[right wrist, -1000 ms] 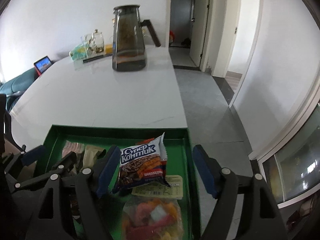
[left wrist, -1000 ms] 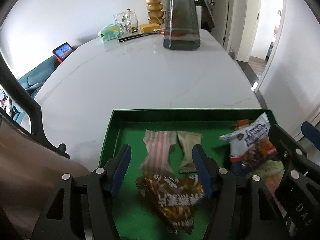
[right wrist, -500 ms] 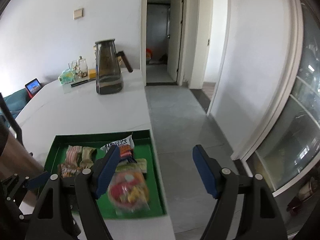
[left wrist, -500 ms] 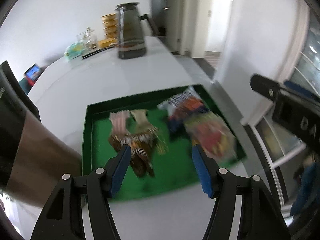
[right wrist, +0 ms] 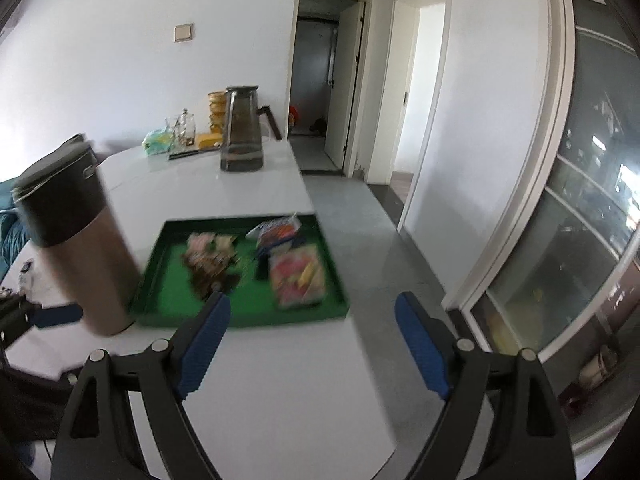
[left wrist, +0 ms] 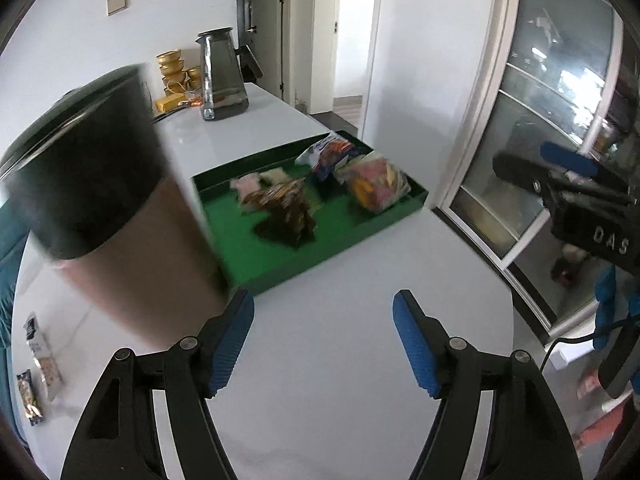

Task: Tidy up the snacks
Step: 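Withdraw both grippers from the tray and turn toward the loose snacks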

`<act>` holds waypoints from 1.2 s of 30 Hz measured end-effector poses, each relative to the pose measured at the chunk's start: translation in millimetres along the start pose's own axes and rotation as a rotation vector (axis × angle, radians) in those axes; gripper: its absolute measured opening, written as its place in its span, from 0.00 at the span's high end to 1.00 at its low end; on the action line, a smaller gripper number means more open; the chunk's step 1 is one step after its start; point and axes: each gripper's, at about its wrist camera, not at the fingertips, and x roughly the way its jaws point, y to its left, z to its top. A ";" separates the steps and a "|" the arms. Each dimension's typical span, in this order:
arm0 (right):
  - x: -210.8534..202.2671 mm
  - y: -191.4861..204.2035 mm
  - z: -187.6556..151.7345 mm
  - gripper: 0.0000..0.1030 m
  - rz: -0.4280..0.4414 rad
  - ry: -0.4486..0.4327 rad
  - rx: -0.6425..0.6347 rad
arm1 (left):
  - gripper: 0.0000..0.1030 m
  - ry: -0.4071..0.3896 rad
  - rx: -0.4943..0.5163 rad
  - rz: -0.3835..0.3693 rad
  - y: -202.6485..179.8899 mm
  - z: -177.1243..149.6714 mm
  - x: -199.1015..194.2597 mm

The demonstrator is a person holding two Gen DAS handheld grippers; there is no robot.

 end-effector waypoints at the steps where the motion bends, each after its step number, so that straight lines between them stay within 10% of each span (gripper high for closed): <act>1: -6.4 8.9 -6.6 0.00 0.003 0.012 0.005 | 0.36 0.005 0.008 0.000 12.3 -8.9 -10.6; 13: -54.8 166.9 -64.2 0.00 0.138 0.110 -0.027 | 0.35 0.037 0.031 0.060 150.5 -95.8 -88.5; 27: -14.6 352.3 -37.6 0.00 0.390 0.087 -0.177 | 0.35 0.115 -0.274 0.318 337.7 -167.0 -116.8; 36: 32.9 431.7 -29.4 0.00 0.504 0.111 -0.290 | 0.35 0.139 -0.420 0.340 388.1 -194.6 -102.1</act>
